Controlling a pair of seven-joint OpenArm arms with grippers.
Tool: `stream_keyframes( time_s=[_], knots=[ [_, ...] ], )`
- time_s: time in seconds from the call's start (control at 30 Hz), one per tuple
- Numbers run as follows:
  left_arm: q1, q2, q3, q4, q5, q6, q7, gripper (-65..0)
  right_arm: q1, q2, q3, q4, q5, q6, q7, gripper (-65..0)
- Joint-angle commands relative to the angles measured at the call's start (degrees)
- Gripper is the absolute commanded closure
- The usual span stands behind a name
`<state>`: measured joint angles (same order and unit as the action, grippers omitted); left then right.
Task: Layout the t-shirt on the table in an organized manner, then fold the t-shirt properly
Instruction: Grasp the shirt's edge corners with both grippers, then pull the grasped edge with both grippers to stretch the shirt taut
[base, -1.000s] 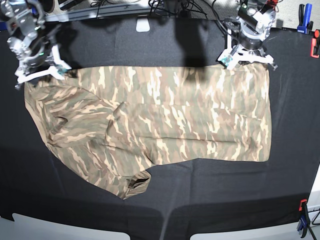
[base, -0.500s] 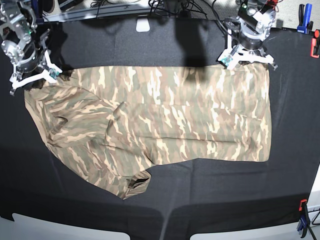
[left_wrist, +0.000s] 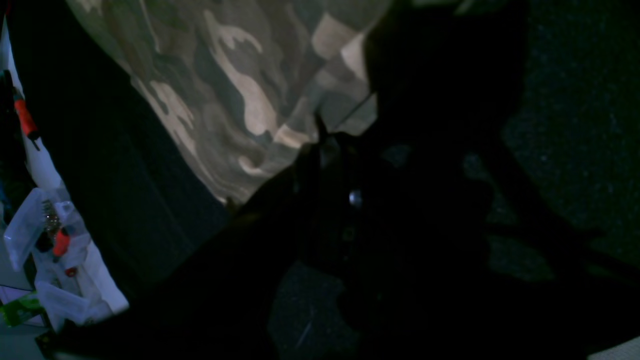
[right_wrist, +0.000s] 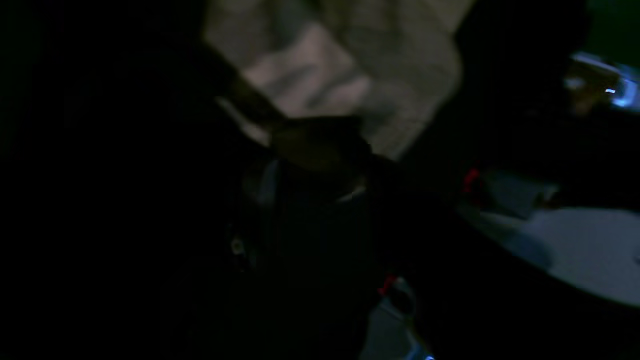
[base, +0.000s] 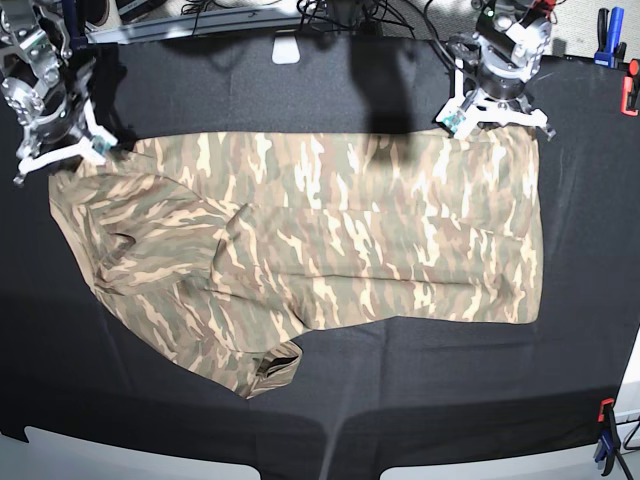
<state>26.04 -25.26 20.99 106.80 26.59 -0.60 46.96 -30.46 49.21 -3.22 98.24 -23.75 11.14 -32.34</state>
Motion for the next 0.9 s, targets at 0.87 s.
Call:
stream_keyframes(
  time_s=[0.87],
  knots=[
    [0.15, -0.5, -0.22, 0.44, 4.0, 0.44, 1.66, 0.0, 10.54, 1.46, -19.82, -5.77, -12.35, -13.75, -12.26, 0.0]
  ],
)
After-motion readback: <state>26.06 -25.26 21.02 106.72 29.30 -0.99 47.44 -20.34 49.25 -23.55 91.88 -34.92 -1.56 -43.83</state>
